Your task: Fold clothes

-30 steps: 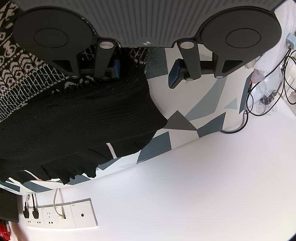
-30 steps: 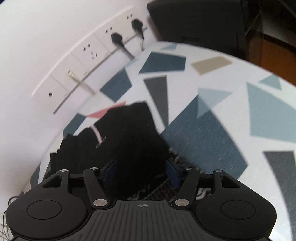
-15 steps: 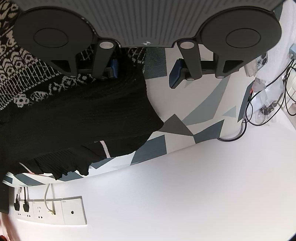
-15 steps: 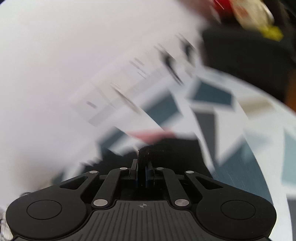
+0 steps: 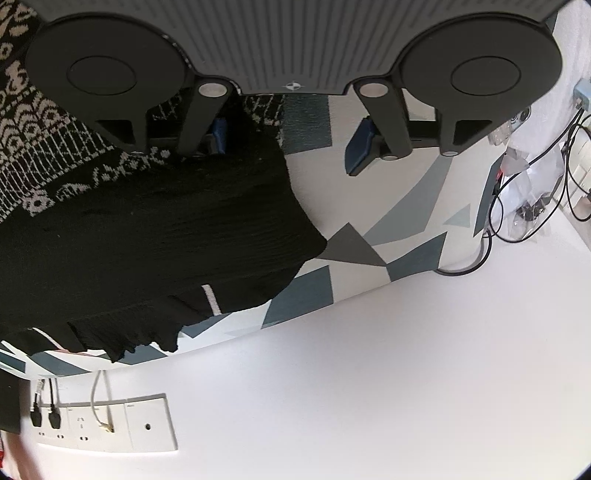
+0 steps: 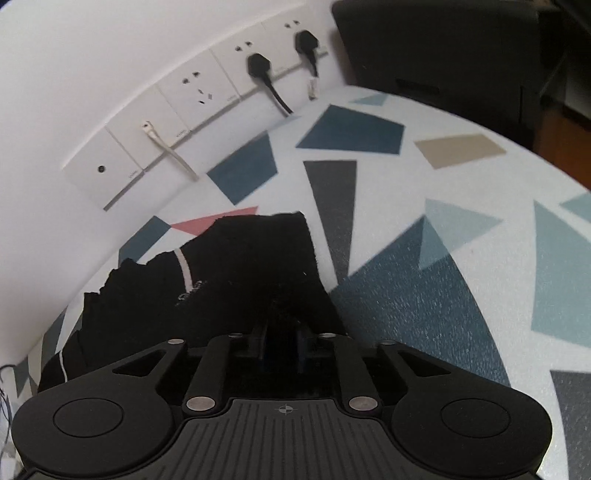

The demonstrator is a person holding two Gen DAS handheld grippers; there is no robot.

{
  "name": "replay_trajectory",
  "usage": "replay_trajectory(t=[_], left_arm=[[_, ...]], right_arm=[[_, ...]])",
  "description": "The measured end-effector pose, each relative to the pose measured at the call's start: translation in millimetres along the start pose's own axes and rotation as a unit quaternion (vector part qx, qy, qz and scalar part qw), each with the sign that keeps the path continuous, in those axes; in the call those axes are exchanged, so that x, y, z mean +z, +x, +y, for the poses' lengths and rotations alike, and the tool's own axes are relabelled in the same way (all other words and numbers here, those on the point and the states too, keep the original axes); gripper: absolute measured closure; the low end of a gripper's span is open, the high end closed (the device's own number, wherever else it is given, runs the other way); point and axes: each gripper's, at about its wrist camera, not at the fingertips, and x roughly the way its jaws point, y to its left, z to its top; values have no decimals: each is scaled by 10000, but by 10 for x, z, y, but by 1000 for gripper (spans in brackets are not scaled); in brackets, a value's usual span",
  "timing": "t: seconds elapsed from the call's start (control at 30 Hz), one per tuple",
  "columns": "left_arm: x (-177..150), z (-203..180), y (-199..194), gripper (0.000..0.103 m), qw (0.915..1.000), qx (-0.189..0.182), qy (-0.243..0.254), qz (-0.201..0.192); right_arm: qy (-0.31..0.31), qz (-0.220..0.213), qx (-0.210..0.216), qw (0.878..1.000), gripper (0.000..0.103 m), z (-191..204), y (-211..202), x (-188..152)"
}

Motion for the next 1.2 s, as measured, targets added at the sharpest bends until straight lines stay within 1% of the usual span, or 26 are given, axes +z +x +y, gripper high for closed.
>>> replay_trajectory(t=[0.03, 0.07, 0.1, 0.13, 0.17, 0.23, 0.3, 0.33, 0.37, 0.43, 0.47, 0.6, 0.7, 0.8, 0.9, 1.03, 1.2], left_arm=[[18, 3, 6, 32, 10000, 23, -5, 62], [41, 9, 11, 30, 9999, 14, -20, 143], [69, 20, 15, 28, 9997, -10, -45, 254], [100, 36, 17, 27, 9992, -49, -84, 387], [127, 55, 16, 26, 9985, -98, -130, 516], [162, 108, 2, 26, 9963, -265, -276, 767], [168, 153, -33, 26, 9939, -407, -428, 936], [170, 175, -51, 25, 9924, -477, -503, 1020], [168, 192, -76, 23, 9911, -521, -571, 1084], [154, 212, -142, 20, 9894, -542, -682, 1160], [149, 219, -172, 17, 9889, -537, -720, 1185], [109, 235, -312, 10, 9868, -457, -930, 1247], [45, 255, -418, 8, 9829, -446, -1206, 1318], [-52, 254, -525, 6, 9797, -489, -1370, 1376], [-172, 233, -634, 5, 9786, -542, -1363, 1446], [-336, 221, -765, 3, 9771, -722, -1328, 1499], [-600, 200, -873, 3, 9771, -788, -1124, 1624]], right_arm=[[-123, -13, -53, 9999, 79, 40, -10, -2], [-246, -27, -105, 9996, 71, 81, -20, -3], [-367, -43, -157, 9992, 67, 127, -35, -4], [-484, -65, -207, 9986, 56, 183, -59, -4], [-619, -88, -276, 9977, 37, 239, -82, -6], [-987, -191, -463, 9939, 19, 352, -143, -22], [-1446, -285, -542, 9876, 17, 464, -206, -55], [-1610, -279, -553, 9850, 12, 508, -223, -69], [-1713, -250, -546, 9834, 10, 541, -240, -80], [-1801, -174, -478, 9823, 9, 586, -265, -98], [-1805, -138, -459, 9824, 8, 595, -273, -102], [-1869, -16, -370, 9817, 5, 622, -276, -118], [-1985, 100, -297, 9796, 5, 615, -260, -140], [-2087, 126, -349, 9773, 4, 589, -292, -180], [-2139, 126, -341, 9762, 1, 530, -415, -268], [-2071, 186, -383, 9774, 1, 405, -617, -436], [-1821, 489, -463, 9810, 1, 167, -853, -773]])
